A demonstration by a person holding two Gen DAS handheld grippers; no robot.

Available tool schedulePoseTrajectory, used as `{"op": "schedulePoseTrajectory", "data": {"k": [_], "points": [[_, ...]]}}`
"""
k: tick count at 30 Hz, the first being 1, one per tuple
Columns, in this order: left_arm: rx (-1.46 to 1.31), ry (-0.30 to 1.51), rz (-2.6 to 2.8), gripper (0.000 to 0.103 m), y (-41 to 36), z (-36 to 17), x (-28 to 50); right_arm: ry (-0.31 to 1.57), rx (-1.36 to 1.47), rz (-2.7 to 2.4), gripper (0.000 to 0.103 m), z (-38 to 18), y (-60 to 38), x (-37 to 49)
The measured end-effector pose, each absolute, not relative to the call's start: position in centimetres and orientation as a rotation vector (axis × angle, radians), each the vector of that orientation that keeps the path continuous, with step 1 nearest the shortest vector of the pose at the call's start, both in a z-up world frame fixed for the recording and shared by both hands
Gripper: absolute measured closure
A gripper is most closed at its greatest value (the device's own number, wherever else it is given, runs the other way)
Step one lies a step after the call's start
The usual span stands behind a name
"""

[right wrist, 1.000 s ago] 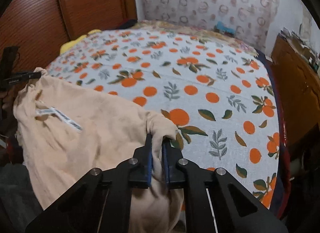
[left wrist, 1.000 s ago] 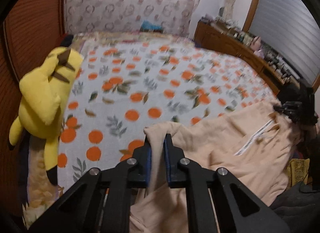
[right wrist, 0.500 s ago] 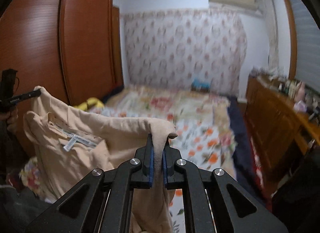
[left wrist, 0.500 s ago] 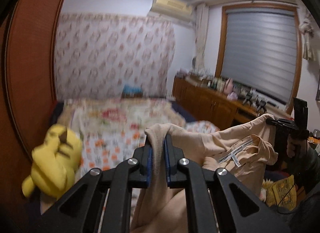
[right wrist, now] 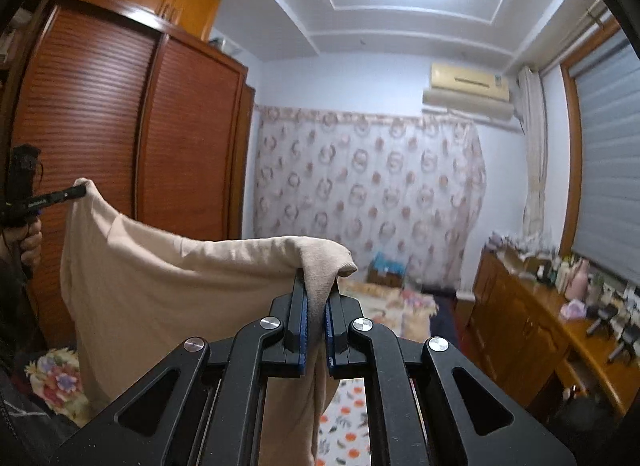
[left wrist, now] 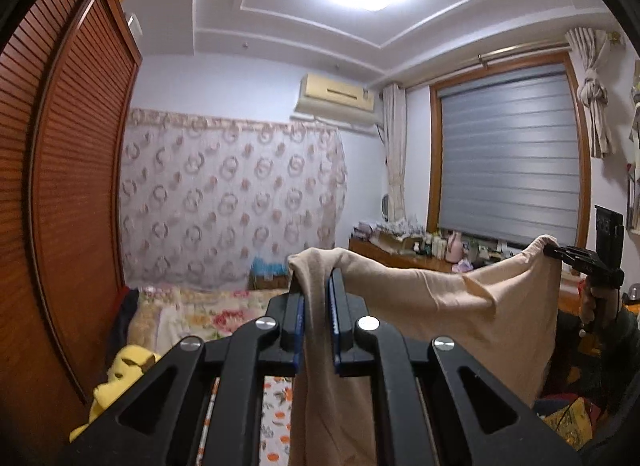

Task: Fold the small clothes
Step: 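Lift the shirt by the hem with both tools and fold it over onto itself, then lower the folded shirt onto the bed and open both tools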

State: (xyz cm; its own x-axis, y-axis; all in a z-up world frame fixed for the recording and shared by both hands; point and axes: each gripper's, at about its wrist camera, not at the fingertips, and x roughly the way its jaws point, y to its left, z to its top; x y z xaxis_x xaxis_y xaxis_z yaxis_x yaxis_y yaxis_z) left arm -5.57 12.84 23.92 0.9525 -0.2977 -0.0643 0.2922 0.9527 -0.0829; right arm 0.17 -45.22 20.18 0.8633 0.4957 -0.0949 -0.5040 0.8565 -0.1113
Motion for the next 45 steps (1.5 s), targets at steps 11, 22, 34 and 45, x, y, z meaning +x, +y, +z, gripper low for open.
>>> {"op": "schedulePoseTrajectory", "data": {"k": [11, 22, 34, 45], "points": [[-0.045, 0.121, -0.165, 0.095, 14.4, 24.4, 5.8, 0.115, -0.193, 0.443, 0.099, 22.6, -42.2, 11.3], [-0.004, 0.453, -0.096, 0.095, 11.8, 7.5, 25.2, 0.461, -0.199, 0.389, 0.099, 5.6, -38.4, 32.7], [0.032, 0.599, -0.130, 0.093, 10.4, -0.3, 34.3, 0.652, -0.212, 0.365, 0.099, -4.2, -37.2, 43.9], [0.054, 0.703, -0.193, 0.074, 10.3, -2.3, 36.3, 0.740, -0.177, 0.364, 0.095, -8.0, -37.2, 46.6]]}}
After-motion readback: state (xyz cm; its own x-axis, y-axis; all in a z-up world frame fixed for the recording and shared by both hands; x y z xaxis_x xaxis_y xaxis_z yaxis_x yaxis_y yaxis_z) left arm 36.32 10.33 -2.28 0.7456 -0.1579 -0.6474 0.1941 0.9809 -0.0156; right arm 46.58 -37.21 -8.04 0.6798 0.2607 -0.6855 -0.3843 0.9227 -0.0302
